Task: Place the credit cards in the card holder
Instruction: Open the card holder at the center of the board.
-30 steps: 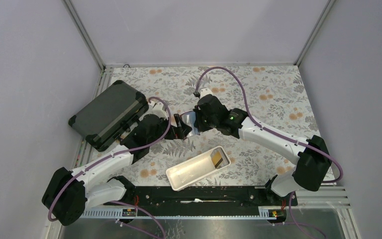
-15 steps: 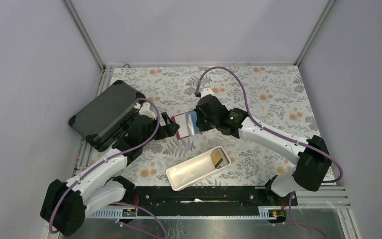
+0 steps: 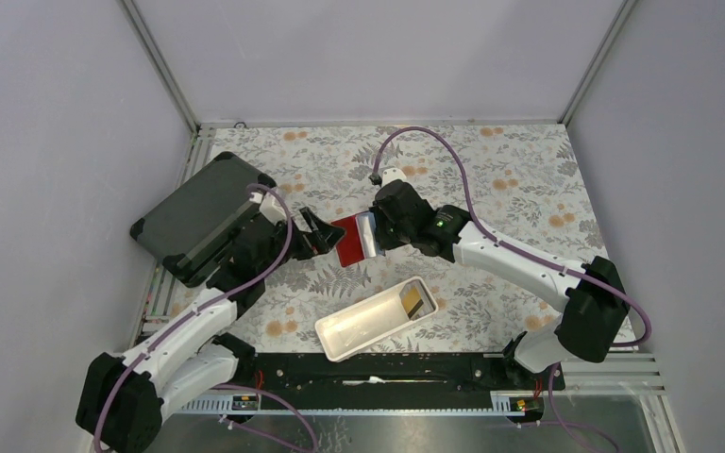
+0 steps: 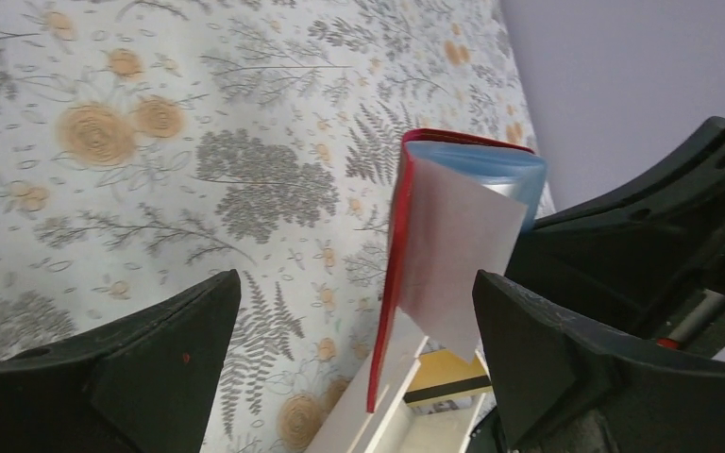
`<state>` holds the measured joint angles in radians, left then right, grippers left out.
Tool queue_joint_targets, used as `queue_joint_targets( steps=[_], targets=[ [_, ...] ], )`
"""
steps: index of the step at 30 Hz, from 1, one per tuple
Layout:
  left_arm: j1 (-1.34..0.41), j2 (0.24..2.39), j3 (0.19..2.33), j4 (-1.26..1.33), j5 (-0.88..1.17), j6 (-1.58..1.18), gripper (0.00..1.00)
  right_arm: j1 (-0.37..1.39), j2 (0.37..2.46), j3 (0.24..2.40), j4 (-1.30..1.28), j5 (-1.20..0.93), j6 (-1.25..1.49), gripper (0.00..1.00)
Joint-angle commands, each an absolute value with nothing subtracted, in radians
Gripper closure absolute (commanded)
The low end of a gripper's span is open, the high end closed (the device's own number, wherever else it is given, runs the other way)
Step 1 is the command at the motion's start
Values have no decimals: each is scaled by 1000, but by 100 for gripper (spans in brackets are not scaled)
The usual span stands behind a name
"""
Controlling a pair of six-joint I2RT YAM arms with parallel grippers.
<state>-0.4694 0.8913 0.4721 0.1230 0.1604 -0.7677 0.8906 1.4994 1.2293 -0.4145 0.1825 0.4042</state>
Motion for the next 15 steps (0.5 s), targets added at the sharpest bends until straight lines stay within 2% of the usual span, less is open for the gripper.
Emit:
queue_joint_targets(
  steps=[1, 15],
  targets=[
    [-476, 946, 488, 306, 274, -802, 1, 897, 1482, 1264, -392, 181, 410, 100],
    [-563, 1072, 544, 416, 212, -796, 1, 902, 1492, 1252, -356, 120, 405, 100]
  ],
)
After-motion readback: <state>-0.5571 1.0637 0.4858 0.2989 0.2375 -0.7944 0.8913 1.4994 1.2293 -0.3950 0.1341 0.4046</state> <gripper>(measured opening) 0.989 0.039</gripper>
